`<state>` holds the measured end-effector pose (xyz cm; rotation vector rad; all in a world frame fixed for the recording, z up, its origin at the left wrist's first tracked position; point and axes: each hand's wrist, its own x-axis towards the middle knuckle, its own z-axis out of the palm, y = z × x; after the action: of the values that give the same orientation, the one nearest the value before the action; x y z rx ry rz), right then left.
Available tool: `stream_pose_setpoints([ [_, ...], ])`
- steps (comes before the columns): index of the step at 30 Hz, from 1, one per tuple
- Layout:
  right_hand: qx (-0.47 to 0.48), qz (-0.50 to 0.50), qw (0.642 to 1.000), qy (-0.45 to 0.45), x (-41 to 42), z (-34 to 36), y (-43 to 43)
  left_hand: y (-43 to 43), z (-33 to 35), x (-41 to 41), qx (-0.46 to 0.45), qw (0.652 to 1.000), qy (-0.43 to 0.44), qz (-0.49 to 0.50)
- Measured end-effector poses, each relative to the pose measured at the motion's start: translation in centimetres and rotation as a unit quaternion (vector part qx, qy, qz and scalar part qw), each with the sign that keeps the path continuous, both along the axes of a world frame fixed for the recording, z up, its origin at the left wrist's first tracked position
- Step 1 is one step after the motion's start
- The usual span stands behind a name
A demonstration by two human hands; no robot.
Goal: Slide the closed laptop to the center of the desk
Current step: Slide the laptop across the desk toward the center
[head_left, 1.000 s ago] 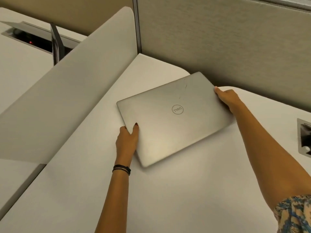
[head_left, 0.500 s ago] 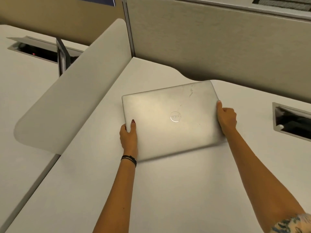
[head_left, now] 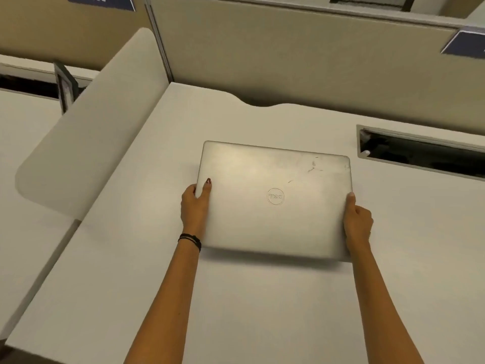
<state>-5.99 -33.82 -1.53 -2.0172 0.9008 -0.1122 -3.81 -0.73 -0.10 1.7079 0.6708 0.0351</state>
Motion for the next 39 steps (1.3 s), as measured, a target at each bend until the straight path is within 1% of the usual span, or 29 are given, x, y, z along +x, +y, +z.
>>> stream_pose_setpoints([
  [6, 0.008, -0.05, 0.999, -0.017, -6.5, 1.3, -5.0, -5.2, 0.9, -2.3, 0.038, 0.997, -0.01, -0.068],
  [11, 0.014, -0.098, 0.995, -0.011, -11.7, 1.8, -9.1, -10.6, 1.1, -4.2, 0.075, 0.989, -0.026, -0.122],
  [15, 0.019, -0.138, 0.99, 0.003, -16.1, 1.7, -12.4, -15.0, 1.0, -5.4, 0.096, 0.979, -0.024, -0.176],
  [21, 0.002, -0.171, 0.985, 0.008, -22.7, 1.0, -16.6, -21.0, -0.1, -8.5, 0.124, 0.962, -0.015, -0.244],
  [25, -0.001, -0.184, 0.983, 0.022, -26.6, -0.1, -18.4, -23.9, -1.1, -10.7, 0.141, 0.954, 0.001, -0.264],
  [28, -0.004, -0.174, 0.984, 0.027, -28.3, -0.6, -19.6, -25.3, -1.8, -12.2, 0.156, 0.951, 0.003, -0.268],
  [32, -0.033, -0.123, 0.991, 0.037, -29.4, -0.7, -21.2, -26.1, -2.6, -13.7, 0.188, 0.945, -0.006, -0.269],
  [39, -0.087, -0.029, 0.994, 0.059, -29.8, -1.0, -23.5, -26.2, -3.4, -14.7, 0.296, 0.91, -0.025, -0.289],
])
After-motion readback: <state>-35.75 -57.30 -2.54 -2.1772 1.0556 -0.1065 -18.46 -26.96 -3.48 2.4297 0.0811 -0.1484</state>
